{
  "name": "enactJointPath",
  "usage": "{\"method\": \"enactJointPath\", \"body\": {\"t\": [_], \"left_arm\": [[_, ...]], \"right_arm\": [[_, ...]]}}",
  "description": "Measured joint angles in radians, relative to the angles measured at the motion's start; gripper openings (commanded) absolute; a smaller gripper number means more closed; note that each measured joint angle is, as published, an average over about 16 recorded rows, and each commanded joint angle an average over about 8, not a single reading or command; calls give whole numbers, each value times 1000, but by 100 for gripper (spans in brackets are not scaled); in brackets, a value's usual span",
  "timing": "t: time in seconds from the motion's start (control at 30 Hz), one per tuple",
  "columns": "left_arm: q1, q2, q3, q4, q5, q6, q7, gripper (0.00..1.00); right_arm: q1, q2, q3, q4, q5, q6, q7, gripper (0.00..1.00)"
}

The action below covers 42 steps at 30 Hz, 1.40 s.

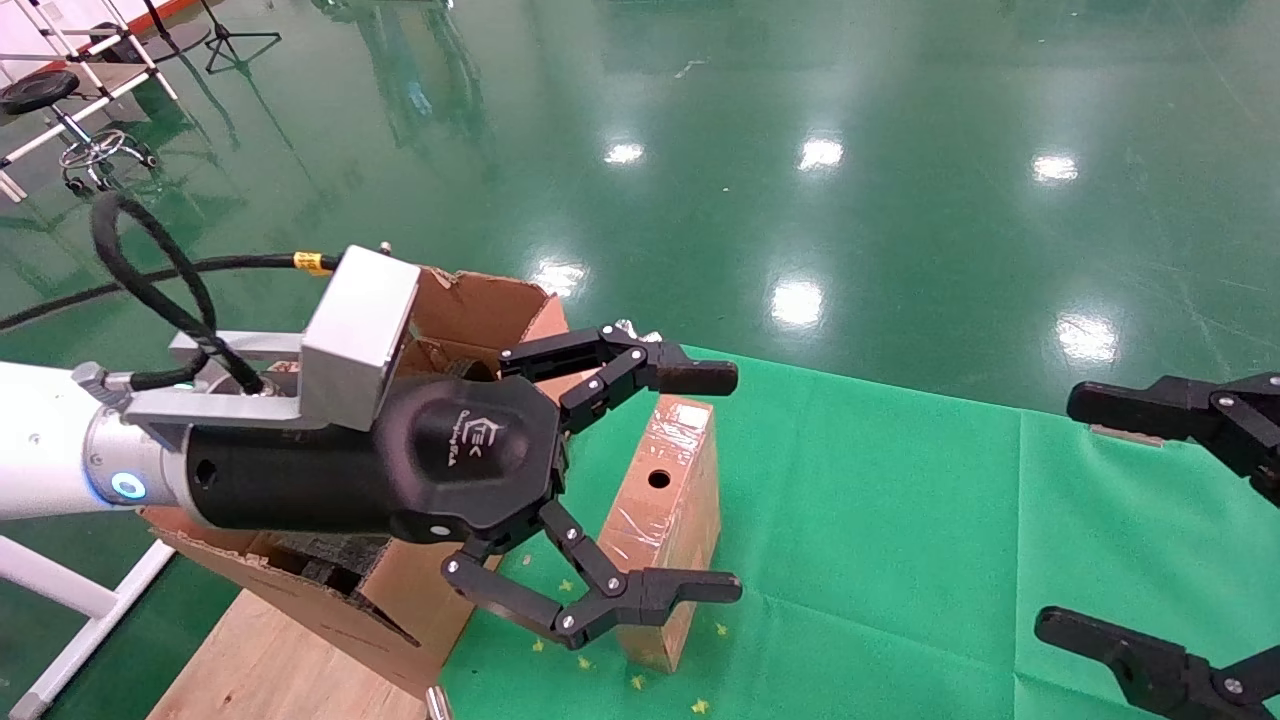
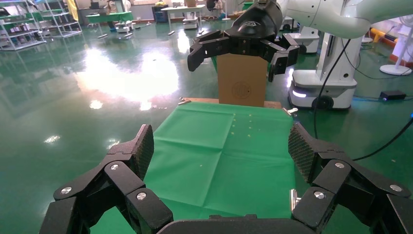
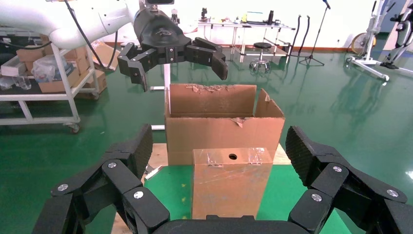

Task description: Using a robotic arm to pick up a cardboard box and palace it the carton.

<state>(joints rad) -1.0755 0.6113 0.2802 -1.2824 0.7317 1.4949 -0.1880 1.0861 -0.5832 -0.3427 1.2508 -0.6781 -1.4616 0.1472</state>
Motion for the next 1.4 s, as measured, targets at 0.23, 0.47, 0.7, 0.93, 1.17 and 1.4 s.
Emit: {"method": "enactJointPath", "body": {"t": [0.23,0.47,0.7,0.93,1.17,1.4], "left_arm": [[0,0,0,0,0,0,0,100],[-3,-4,5,-3,17,-5,-3,100],[-31,-18,27,-22,95,-38,-30,100],[-75,-31,57,-50,193,-77,-63,100],[-110,-35,81,-62,263,-93,-77,100],[-175,-14,125,-64,381,-125,-165,100]], "right_arm": [[0,0,0,0,0,0,0,100],[0,0,0,0,0,0,0,73],[0,0,0,0,0,0,0,0],[0,0,0,0,0,0,0,0],[0,0,0,0,0,0,0,0],[0,0,0,0,0,0,0,0]]}}
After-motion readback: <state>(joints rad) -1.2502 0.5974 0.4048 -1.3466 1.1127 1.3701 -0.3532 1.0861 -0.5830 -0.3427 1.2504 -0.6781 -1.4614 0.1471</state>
